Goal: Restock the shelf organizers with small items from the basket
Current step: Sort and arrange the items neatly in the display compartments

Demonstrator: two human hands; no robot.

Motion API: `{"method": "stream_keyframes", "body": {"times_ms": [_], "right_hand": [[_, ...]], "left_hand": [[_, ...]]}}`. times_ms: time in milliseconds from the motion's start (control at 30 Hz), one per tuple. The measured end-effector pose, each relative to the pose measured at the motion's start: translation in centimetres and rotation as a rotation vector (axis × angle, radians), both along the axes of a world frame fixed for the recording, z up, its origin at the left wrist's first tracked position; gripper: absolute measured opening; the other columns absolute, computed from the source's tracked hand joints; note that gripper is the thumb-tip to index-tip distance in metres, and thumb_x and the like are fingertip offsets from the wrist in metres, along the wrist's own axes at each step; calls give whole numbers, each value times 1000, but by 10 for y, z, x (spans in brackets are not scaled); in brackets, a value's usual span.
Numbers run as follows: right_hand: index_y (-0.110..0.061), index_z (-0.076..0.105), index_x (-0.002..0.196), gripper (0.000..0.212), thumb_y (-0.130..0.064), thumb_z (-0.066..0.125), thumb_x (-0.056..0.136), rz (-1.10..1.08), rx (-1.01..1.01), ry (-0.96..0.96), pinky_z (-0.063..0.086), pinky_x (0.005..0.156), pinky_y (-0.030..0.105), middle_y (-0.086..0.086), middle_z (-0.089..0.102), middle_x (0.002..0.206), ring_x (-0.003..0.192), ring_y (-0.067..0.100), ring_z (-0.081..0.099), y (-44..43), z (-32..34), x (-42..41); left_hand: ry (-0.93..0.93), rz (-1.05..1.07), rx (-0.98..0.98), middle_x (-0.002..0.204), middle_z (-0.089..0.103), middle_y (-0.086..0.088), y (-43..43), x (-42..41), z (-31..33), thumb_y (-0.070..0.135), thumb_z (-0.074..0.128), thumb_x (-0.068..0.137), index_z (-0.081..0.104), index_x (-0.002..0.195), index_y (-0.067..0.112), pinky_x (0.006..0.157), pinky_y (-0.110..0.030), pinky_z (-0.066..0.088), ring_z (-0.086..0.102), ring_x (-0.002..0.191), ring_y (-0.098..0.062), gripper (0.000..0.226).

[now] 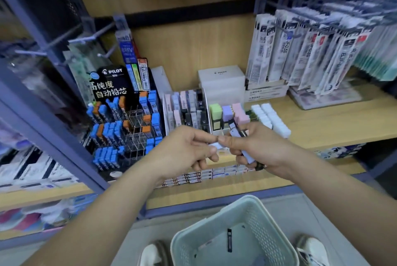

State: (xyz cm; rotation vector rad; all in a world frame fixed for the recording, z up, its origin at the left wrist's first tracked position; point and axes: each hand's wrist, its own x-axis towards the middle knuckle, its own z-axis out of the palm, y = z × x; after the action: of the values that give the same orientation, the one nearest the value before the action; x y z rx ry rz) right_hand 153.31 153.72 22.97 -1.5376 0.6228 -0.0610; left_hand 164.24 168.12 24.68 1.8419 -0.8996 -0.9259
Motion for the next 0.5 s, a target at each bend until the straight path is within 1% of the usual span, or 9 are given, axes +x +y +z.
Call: {"method": "stream_keyframes", "body": {"times_ms": [33,100,133,167,267,300,367,433,500], "right_hand": [[-1,48,120,52,-27,74,84,3,35,-7,29,39,21,-2,52,55,41,12,42,-2,1,3],[-6,56,96,24,-22,71,87,15,129,-35,26,37,19,4,54,61,41,12,40,-4,6,8],[-9,56,88,18,-21,69,88,20,178,-48,24,35,17,7,58,65,40,11,39,-5,9,11],[-10,56,85,16,-21,67,89,19,226,-56,23,34,16,10,62,68,40,10,38,-4,10,15],[-11,61,82,15,-23,66,90,23,326,-61,21,35,15,13,68,75,39,9,37,-1,9,24],[-10,62,82,13,-21,66,90,33,339,-79,22,34,15,13,67,75,39,9,37,0,9,26],[-9,61,83,10,-14,65,90,47,315,-140,26,34,15,14,66,75,39,11,39,2,8,32],[-9,59,86,8,-11,65,90,29,237,-191,30,37,18,15,67,76,40,13,41,2,7,37],[-10,59,85,9,-11,68,89,8,120,-217,33,46,25,15,71,78,40,14,42,2,4,42]], "left_hand": [[-23,54,-20,75,71,-5,0,4,2,7,61,91,70,105,11,47,-18,44,52,51,-7,17],[-65,132,-60,73,71,-6,1,15,7,11,64,89,73,98,12,47,-18,44,51,50,-7,12],[-82,158,-77,73,71,-7,2,19,9,12,66,88,74,96,13,48,-18,45,51,52,-7,11],[-105,177,-92,73,71,-7,3,23,10,13,67,87,75,95,15,51,-18,47,53,53,-7,11],[-192,213,-124,75,72,2,4,30,11,11,72,82,77,89,18,61,-14,49,59,61,-2,11],[-194,221,-134,75,72,4,4,31,12,9,73,80,77,87,18,64,-16,50,61,64,0,12],[-141,234,-162,82,73,-3,4,36,12,6,74,78,76,87,18,72,-26,55,65,75,-10,15],[-44,267,-189,88,74,-7,6,44,12,4,70,81,73,93,17,77,-25,57,70,82,-17,18],[77,328,-206,88,74,-11,9,53,15,2,66,84,71,98,11,74,-22,58,72,80,-20,18]]}}
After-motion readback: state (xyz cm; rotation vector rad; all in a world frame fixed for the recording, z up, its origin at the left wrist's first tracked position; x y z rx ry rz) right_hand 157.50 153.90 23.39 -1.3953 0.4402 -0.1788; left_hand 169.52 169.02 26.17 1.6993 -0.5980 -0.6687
